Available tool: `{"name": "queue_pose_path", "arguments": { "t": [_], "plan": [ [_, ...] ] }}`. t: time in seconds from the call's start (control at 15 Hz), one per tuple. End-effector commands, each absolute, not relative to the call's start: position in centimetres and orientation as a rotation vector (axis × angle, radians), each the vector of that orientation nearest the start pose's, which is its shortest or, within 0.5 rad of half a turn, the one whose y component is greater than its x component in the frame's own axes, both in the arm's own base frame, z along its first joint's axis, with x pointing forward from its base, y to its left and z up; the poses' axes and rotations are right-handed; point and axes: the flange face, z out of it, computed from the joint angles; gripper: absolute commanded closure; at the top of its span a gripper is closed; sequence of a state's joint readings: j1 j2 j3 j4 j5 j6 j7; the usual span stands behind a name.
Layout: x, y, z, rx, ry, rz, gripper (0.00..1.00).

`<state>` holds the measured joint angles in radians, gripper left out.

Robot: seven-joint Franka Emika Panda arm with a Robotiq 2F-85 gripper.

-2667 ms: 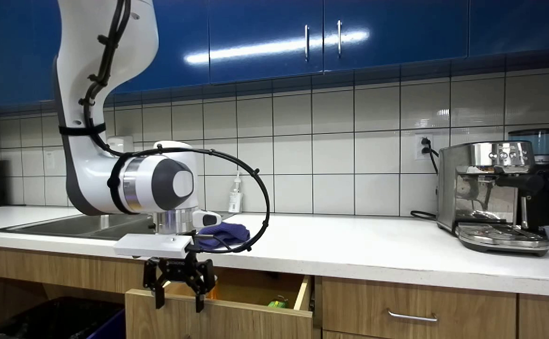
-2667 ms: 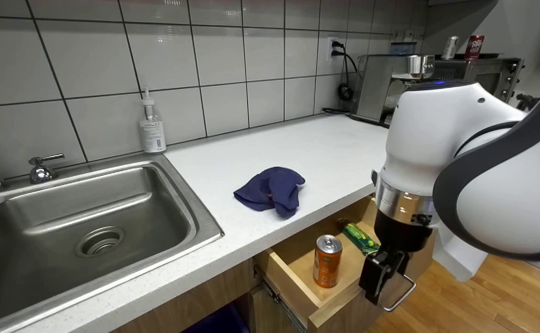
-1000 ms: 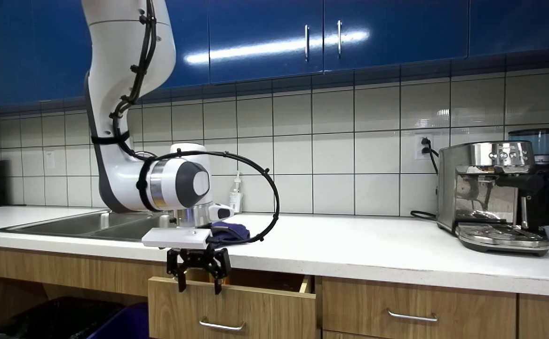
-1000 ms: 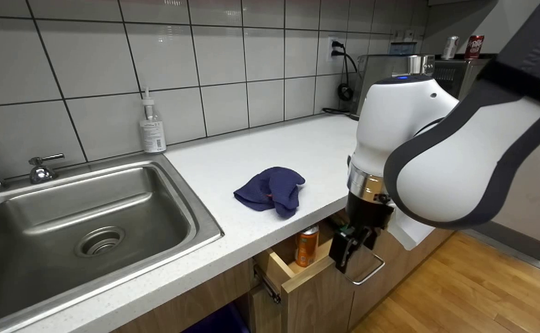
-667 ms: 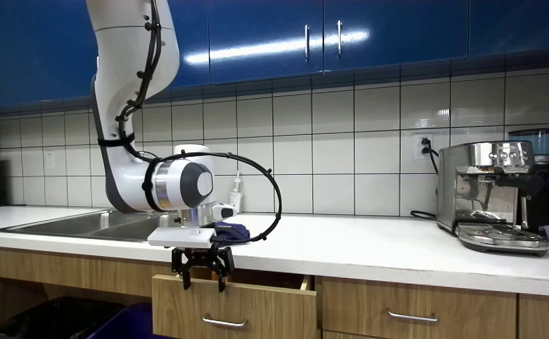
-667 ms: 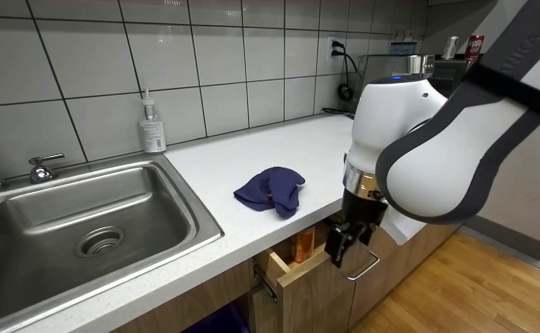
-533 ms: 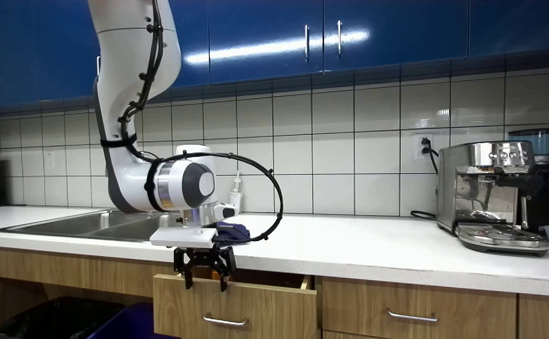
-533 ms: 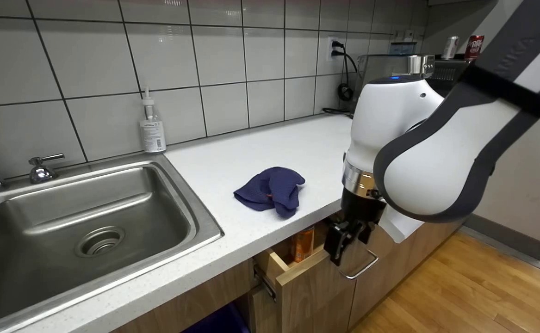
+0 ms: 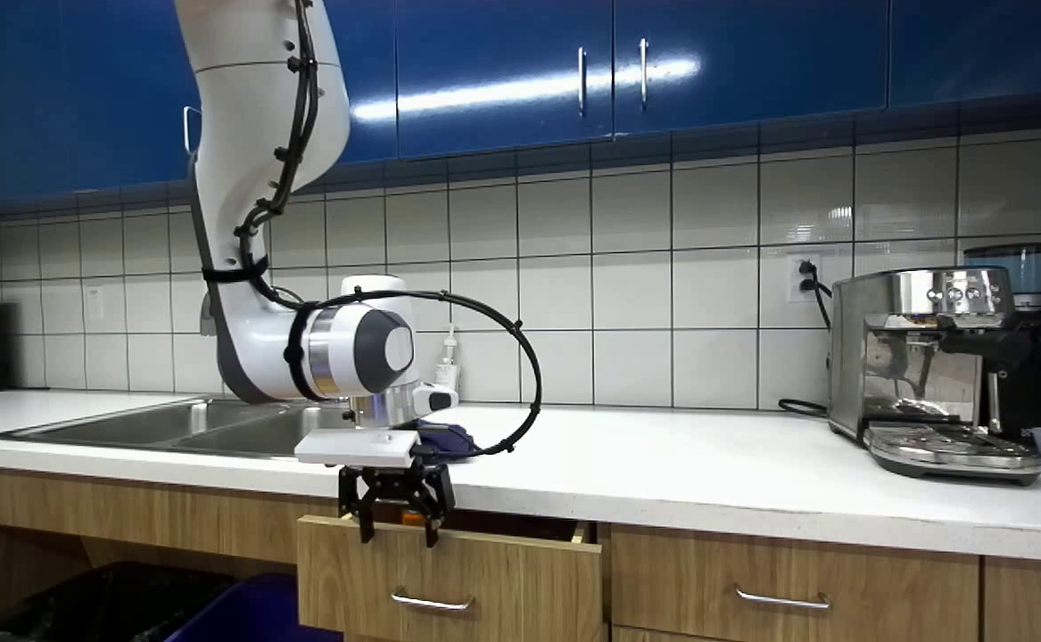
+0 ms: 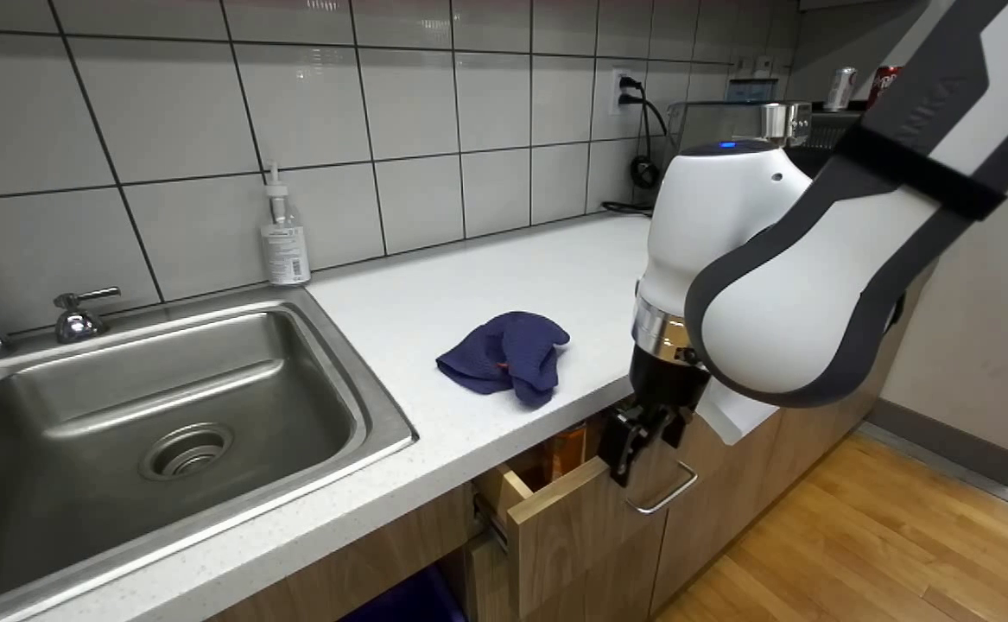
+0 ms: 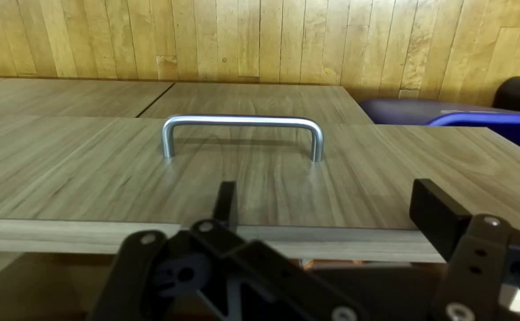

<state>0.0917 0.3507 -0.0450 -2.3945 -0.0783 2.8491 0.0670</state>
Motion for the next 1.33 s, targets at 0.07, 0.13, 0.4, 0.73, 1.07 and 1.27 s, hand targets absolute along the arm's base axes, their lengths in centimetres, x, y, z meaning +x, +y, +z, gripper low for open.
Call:
{"name": "queue_pose_path", "arguments": {
  "t": [0.07,0.13,0.4,0.73,1.07,1.27],
  "plan": [
    [53.5,0.9,18.9,-3.19,-0.111,-0.22,0.0],
    [53.7,0.8,18.8,-3.192,-0.109,-0.222,0.0],
    [54.1,0.7,18.8,-3.195,-0.111,-0.23,0.0],
    [53.9,0.7,18.8,-3.199,-0.119,-0.23,0.0],
    [53.2,0.8,18.7,-3.197,-0.106,-0.222,0.0],
    [52.5,1.0,18.9,-3.195,-0.095,-0.218,0.0]
  ]
}}
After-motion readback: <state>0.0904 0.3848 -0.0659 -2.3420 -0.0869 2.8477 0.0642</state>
